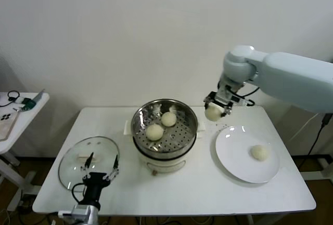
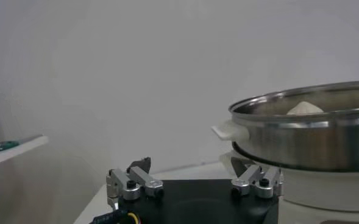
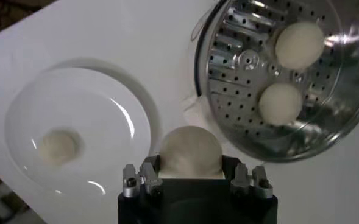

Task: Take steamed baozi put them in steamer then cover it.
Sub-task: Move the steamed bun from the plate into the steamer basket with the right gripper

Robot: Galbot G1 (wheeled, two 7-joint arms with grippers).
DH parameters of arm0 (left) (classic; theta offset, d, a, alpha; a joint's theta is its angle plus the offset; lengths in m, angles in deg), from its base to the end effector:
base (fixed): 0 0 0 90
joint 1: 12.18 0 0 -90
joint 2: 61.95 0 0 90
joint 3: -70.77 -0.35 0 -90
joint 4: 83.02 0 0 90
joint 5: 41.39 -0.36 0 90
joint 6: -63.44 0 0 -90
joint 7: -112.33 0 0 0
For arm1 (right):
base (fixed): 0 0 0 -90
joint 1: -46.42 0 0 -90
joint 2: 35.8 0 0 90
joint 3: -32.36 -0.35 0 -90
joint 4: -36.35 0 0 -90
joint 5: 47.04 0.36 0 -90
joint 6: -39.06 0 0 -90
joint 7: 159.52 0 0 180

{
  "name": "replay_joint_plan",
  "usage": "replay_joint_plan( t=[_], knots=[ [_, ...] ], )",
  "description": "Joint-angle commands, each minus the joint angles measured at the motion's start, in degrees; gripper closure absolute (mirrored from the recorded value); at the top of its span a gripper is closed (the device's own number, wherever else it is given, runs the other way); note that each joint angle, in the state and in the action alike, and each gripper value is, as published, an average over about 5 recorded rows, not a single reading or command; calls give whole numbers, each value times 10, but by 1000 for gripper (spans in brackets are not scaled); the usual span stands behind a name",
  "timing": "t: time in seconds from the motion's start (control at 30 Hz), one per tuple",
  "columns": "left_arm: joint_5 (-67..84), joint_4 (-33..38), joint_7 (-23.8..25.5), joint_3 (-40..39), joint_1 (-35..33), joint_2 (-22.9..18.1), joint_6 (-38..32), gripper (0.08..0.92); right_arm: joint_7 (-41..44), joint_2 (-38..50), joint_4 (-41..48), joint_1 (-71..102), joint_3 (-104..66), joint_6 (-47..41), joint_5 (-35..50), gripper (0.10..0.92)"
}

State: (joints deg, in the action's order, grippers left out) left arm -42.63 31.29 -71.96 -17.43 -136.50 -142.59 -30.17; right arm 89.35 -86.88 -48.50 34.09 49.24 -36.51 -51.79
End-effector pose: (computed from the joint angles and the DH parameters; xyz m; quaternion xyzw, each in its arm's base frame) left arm 0.1595 0.0430 -0.3479 0.0072 -0.9946 -0.0906 0.0507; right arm 0.5234 0.0268 0.0078 0.5905 -0.2075 0.7679 0.1362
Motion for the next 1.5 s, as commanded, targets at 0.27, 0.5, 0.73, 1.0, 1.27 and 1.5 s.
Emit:
replay_joint_plan(
  t=[0.27, 0.5, 0.73, 1.0, 1.27, 1.5],
  knots=[
    [9, 3, 0, 2, -3, 7, 4, 177, 17, -222, 59, 75, -46, 105, -101, 364],
    [12, -1, 0, 2, 0, 10, 5, 177, 21, -248, 69, 111, -44, 111, -100, 364],
    [14, -4, 0, 5, -2, 11, 3, 177, 30, -250, 69, 128, -26, 108, -76, 363],
    [19, -5, 0, 8, 0, 11, 4, 177, 37, -253, 81, 132, -6, 112, -60, 355],
    [19, -7, 0, 9, 0, 10, 4, 177, 37, -256, 83, 140, -7, 112, -52, 348],
    [19, -9, 0, 9, 1, 10, 4, 177, 36, -253, 85, 140, -13, 118, -54, 283]
  ],
)
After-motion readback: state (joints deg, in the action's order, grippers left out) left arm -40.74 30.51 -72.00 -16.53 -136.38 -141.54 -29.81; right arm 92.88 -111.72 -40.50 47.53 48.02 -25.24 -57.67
